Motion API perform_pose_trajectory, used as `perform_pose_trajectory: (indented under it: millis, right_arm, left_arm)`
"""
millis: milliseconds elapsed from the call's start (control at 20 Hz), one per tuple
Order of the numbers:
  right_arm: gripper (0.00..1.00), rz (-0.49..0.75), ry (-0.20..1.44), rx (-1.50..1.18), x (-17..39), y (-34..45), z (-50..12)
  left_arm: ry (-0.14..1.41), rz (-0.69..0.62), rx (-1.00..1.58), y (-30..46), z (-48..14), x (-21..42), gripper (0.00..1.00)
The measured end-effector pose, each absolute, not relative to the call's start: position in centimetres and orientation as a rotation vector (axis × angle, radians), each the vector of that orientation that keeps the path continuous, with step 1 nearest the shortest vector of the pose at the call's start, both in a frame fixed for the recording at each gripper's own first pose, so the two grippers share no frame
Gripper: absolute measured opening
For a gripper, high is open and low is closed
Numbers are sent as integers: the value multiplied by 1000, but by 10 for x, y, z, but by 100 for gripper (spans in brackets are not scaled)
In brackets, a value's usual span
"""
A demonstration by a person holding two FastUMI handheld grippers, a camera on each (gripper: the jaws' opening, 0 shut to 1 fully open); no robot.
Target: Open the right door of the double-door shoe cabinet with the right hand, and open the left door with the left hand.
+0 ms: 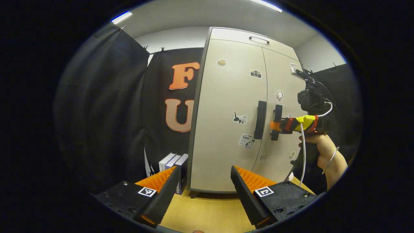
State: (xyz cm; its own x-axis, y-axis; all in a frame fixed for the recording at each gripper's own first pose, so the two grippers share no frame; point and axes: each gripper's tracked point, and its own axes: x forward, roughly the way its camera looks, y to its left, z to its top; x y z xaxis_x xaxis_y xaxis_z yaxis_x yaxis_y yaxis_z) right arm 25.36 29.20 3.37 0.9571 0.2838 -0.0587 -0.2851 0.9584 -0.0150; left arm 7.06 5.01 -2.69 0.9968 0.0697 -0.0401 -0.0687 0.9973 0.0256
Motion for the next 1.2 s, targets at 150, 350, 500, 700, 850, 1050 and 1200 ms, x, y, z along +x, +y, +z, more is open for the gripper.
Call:
perform_pose_trajectory:
  millis: [150, 350, 500, 700, 850, 1050, 1200]
  right_arm:
    - [41, 271, 54, -40, 252, 292, 32]
    - [37, 267, 80, -14, 250, 291, 30]
    - [33, 267, 124, 18, 247, 291, 28]
    - [26, 266, 146, 16, 244, 288, 26]
    - [20, 280, 168, 45, 236, 286, 27]
    - [19, 296, 154, -2, 223, 278, 30]
    - [19, 309, 152, -12, 218, 272, 31]
  left_arm:
    - [43, 79, 34, 54, -28, 66, 95]
    - [48, 80, 16, 55, -28, 58, 95]
    - [46, 82, 6, 58, -26, 48, 95]
    - [48, 96, 0, 63, -26, 32, 95]
    - [47, 101, -13, 65, -24, 18, 95]
    - [43, 110, -7, 65, -23, 3, 95]
    - [52, 106, -3, 61, -27, -7, 95]
